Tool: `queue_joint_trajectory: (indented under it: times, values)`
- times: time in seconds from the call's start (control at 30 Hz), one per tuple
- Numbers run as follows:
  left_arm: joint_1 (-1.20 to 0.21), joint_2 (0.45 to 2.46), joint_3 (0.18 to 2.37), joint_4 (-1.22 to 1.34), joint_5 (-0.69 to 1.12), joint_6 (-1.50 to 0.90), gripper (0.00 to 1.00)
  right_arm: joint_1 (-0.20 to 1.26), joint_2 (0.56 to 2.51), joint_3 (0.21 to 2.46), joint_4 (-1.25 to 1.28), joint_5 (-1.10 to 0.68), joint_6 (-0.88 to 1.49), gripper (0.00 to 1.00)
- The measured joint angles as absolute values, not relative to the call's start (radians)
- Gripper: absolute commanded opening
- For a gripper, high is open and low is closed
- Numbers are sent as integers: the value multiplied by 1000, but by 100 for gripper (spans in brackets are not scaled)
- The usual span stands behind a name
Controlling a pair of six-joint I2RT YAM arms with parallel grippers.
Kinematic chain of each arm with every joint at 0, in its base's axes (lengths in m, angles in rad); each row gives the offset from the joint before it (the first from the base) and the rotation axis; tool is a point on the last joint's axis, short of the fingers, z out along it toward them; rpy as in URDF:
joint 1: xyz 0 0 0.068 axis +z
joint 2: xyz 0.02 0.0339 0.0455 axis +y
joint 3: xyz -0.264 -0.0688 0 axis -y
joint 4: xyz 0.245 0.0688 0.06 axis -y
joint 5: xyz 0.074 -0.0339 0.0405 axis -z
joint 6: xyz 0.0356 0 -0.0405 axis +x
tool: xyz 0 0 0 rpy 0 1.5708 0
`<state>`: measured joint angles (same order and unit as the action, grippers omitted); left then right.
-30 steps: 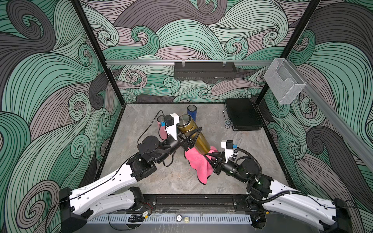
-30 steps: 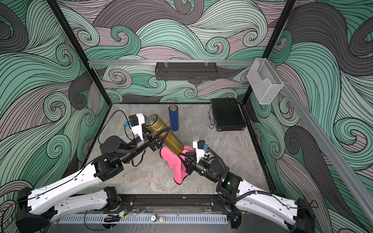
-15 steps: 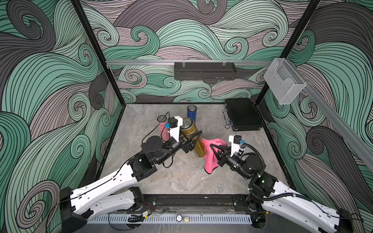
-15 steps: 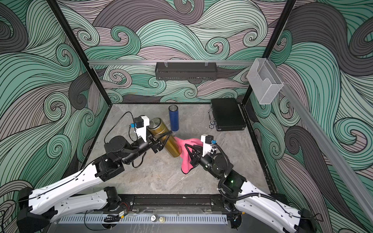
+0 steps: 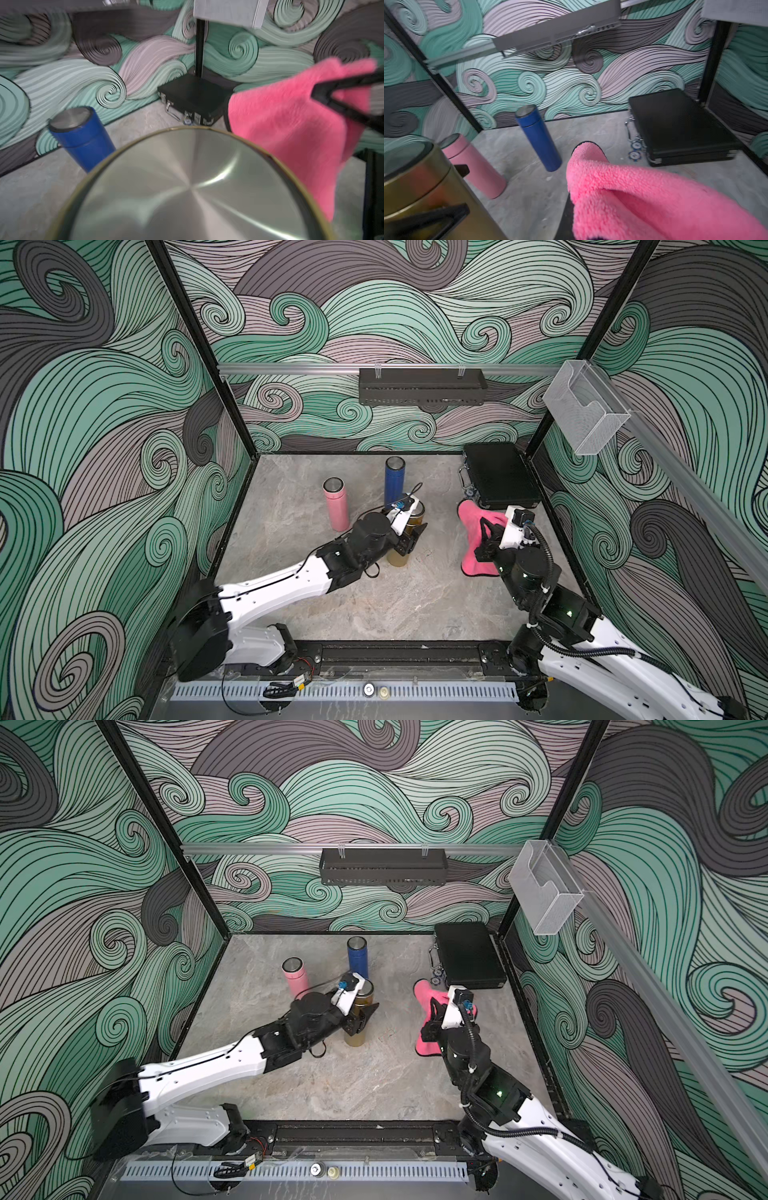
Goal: Wipe the surface of the thermos
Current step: Place the thermos at the center of the board.
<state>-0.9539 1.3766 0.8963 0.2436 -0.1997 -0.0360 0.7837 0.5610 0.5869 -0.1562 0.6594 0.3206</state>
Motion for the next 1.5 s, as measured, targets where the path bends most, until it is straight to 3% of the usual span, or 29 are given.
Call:
queue_joint_trajectory:
  times: [0.23, 0.43, 1.13, 1.27, 1.37, 1.43, 1.5]
  values:
    - [-876, 1585, 953, 298, -183, -59, 0, 661, 559, 495, -218, 700, 308, 0]
    - [-788, 1588, 879, 467, -151, -81, 0, 598, 542, 371, -156, 698, 302, 0]
    - [-783, 1587, 639, 836, -17, -124, 0, 567, 731, 315, 37, 630, 303, 0]
    - [-783, 1587, 633, 847, 14, -121, 16, 567, 717, 315, 45, 626, 303, 0]
    - [-783, 1587, 633, 849, 39, -119, 17, 567, 716, 315, 48, 622, 303, 0]
    - [-783, 1589, 633, 852, 50, -119, 12, 567, 717, 315, 49, 620, 303, 0]
    - [-783, 1593, 633, 858, 55, -117, 0, 567, 718, 315, 49, 620, 303, 0]
